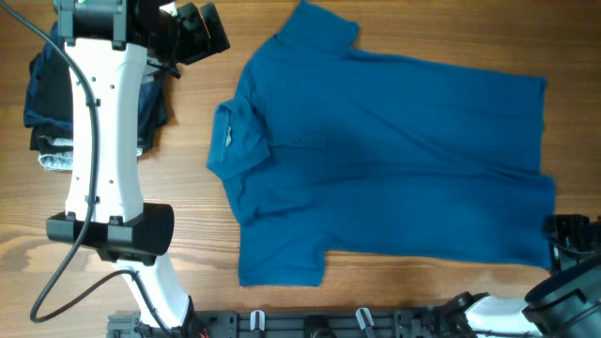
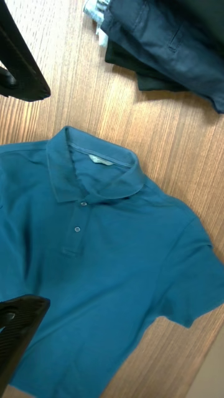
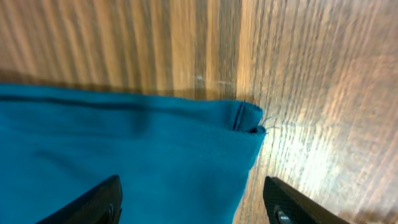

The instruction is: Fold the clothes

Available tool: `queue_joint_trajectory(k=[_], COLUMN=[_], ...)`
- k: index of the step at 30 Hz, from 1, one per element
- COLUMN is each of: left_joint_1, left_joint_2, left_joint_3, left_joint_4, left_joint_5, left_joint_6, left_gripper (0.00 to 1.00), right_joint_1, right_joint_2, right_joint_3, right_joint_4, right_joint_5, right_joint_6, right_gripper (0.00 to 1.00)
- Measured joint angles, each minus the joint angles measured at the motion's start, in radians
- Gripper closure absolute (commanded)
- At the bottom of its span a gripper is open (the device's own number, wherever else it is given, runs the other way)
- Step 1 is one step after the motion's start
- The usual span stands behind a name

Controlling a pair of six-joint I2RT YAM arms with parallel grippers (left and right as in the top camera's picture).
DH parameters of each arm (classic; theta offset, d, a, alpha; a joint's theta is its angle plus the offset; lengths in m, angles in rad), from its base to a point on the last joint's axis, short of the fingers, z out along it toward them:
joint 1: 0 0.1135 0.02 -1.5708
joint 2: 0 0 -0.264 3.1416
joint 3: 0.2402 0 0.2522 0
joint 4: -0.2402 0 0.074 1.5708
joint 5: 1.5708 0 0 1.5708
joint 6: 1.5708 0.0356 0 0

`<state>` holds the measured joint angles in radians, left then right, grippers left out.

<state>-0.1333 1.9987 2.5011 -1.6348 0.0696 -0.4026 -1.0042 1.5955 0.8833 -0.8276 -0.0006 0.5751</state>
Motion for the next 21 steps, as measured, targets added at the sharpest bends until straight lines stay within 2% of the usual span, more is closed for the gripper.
queue_joint_trajectory(k=[4, 7, 11, 14, 15, 21], left_joint_1=[0.000, 0.000, 0.000, 0.000, 0.000, 0.000], left_joint_2=[0.000, 0.000, 0.000, 0.000, 0.000, 0.000], left_joint_3=[0.000, 0.000, 0.000, 0.000, 0.000, 0.000], left_joint_4=[0.000, 0.000, 0.000, 0.000, 0.000, 0.000], left_joint_5=[0.000, 0.000, 0.000, 0.000, 0.000, 0.000], left_joint_6=[0.000, 0.000, 0.000, 0.000, 0.000, 0.000], left_gripper=[0.00, 0.00, 0.00, 0.00, 0.00, 0.00], right_joint_1=[0.000, 0.000, 0.000, 0.000, 0.000, 0.001], right_joint_2=[0.031, 0.055, 0.082, 0.089, 0.089, 0.090], right_joint_3=[-0.020, -0.020, -0.018, -0.012, -0.011, -0.009], right_joint_4=[0.061, 0.068, 0.077, 0.084, 0.087, 0.086], right_joint_5=[0.000, 0.002, -0.006, -0.019, -0.024, -0.032], right_joint_6=[-0.025, -0.037, -0.052, -0.049, -0.055, -0.053], right_gripper=[0.25, 0.33, 0.55, 0.88, 0.96, 0.96])
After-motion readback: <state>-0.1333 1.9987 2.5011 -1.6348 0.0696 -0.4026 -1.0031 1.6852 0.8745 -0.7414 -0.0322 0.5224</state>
